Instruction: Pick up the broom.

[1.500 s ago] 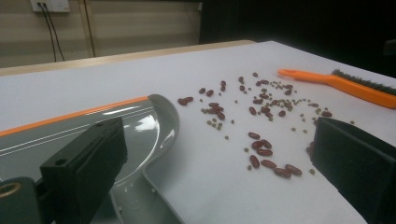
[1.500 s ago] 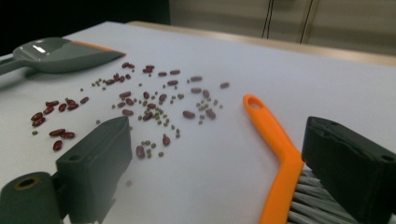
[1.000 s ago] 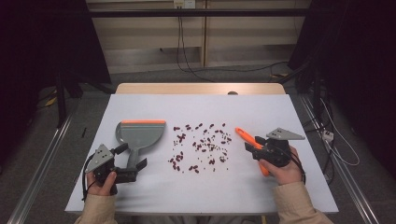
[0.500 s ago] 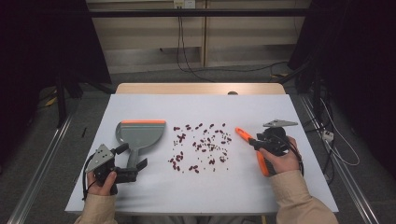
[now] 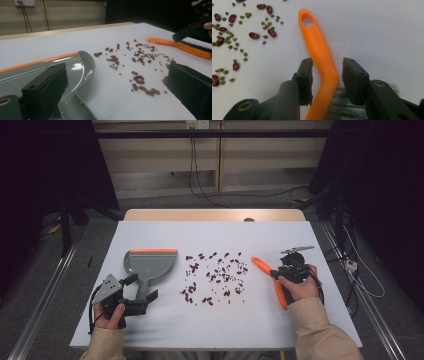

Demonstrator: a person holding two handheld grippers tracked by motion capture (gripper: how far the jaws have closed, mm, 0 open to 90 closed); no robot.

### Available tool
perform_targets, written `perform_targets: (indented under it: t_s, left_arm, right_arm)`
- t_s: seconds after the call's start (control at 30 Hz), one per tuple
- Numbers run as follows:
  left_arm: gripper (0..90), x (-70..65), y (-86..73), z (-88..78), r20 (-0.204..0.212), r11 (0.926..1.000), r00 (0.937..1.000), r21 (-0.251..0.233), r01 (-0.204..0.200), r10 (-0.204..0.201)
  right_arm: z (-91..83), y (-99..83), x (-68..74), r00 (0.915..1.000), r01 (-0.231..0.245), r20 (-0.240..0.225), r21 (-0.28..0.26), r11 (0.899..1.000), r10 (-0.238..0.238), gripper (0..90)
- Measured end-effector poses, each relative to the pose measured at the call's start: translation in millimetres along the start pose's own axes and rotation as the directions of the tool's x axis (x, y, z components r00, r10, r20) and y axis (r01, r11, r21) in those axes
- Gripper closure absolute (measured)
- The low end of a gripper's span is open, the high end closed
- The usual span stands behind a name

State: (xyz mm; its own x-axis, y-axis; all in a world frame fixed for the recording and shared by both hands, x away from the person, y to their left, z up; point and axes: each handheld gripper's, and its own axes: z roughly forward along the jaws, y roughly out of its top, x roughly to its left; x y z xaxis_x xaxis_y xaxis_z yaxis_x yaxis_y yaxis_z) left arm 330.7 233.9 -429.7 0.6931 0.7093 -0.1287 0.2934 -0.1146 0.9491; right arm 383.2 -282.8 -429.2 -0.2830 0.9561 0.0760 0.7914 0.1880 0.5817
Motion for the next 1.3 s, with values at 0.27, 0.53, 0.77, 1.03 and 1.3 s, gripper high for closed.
perform_targets:
  t_s: [0.27,0.53,0.77,1.03,1.3]
  left_arm:
    - [3.5,-0.3,-0.2,0.7,0.005,1.0,1.0,0.006,-0.003,0.003]
    - [3.6,-0.6,-0.7,1.0,0.001,1.0,1.0,0.008,0.0,0.0]
    - [3.5,-1.9,-0.1,2.1,0.003,1.0,1.0,0.005,-0.001,0.001]
    - [3.6,-1.7,0.1,2.5,0.003,1.0,1.0,0.001,0.005,-0.005]
    - [3.5,-3.6,7.2,-0.2,0.002,0.9994,0.9999,-0.032,0.011,-0.011]
  right_arm:
    - [9.1,-0.4,1.7,0.9997,0.008,0.023,0.064,0.998,-0.009,63.6]
    - [17.5,-0.2,-1.3,0.9999,-0.009,0.008,0.099,0.995,0.009,68.0]
    - [18.2,3.2,-3.9,0.9999,-0.01,-0.009,0.122,0.993,0.011,69.3]
    - [12.5,4.2,-6.1,0.9996,-0.006,-0.028,0.098,0.995,0.009,69.9]
    - [-10.2,1.1,-13.2,0.9937,-0.05,-0.104,-0.101,0.994,0.04,70.3]
